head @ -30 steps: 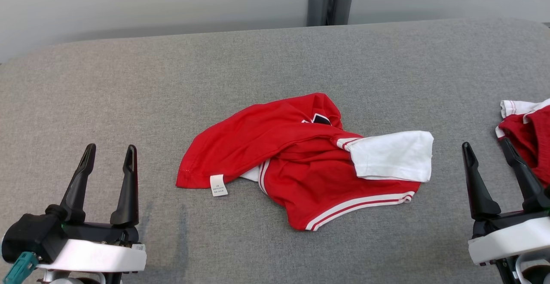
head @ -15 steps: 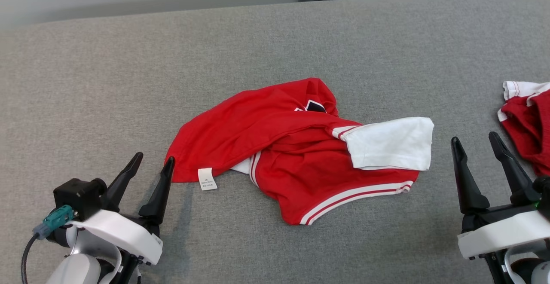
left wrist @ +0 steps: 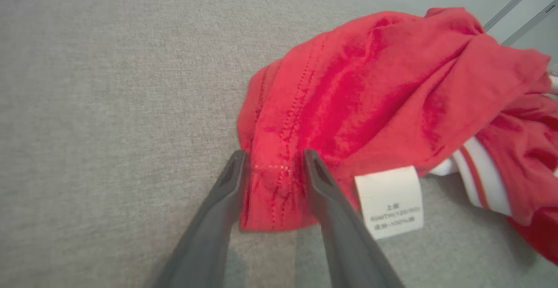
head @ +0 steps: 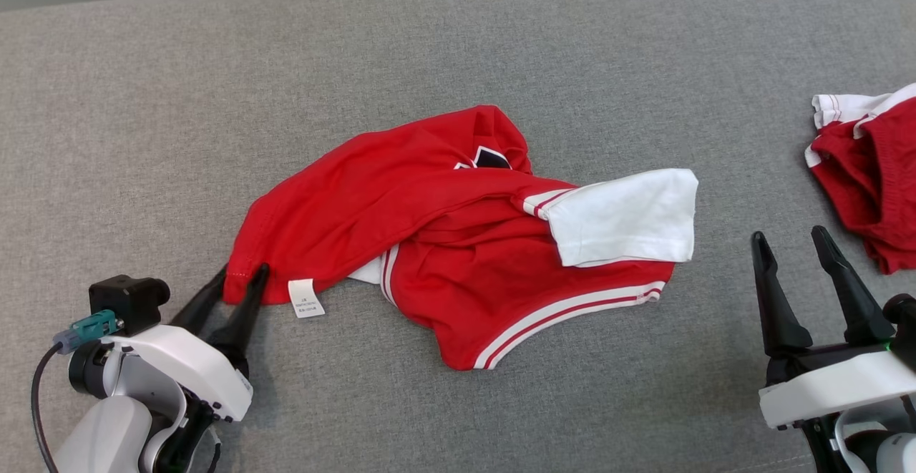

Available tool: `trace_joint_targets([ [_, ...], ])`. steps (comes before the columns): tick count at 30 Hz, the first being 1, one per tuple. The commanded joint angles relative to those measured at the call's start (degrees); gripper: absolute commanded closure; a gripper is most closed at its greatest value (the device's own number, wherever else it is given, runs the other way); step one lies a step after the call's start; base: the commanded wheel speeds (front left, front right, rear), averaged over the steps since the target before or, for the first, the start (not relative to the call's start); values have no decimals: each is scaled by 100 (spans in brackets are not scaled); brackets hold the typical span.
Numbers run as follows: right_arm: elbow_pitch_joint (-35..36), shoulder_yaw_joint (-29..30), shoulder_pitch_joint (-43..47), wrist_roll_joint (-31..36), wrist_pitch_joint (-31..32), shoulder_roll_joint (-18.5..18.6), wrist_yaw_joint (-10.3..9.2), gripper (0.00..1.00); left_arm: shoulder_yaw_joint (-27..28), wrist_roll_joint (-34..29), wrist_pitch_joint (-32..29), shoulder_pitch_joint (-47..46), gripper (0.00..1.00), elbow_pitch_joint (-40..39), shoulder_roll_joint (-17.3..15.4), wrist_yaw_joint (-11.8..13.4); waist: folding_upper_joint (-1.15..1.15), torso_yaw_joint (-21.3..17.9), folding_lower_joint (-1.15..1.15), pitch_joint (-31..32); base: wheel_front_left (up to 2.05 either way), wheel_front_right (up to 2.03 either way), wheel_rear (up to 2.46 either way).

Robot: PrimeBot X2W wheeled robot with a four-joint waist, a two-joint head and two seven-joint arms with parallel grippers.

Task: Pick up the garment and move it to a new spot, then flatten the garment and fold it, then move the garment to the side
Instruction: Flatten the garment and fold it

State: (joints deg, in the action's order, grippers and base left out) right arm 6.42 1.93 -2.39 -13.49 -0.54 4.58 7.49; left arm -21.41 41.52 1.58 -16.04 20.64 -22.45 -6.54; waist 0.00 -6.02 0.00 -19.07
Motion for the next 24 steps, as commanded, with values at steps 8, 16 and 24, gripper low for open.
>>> trace_joint_targets([
  [8,-281,-50,79,-190,353,154,0,0,-106,85,161,-193,100,77,-107,-66,0,74,0,-68,0,0,0],
  [16,-956,-458,-353,-506,313,356,0,0,-210,93,245,-343,100,114,-112,-85,0,203,0,-207,0,0,0],
  [24,-1607,-784,-775,-757,152,482,0,68,-311,141,330,-459,100,191,-103,-77,0,309,0,-311,0,0,0],
])
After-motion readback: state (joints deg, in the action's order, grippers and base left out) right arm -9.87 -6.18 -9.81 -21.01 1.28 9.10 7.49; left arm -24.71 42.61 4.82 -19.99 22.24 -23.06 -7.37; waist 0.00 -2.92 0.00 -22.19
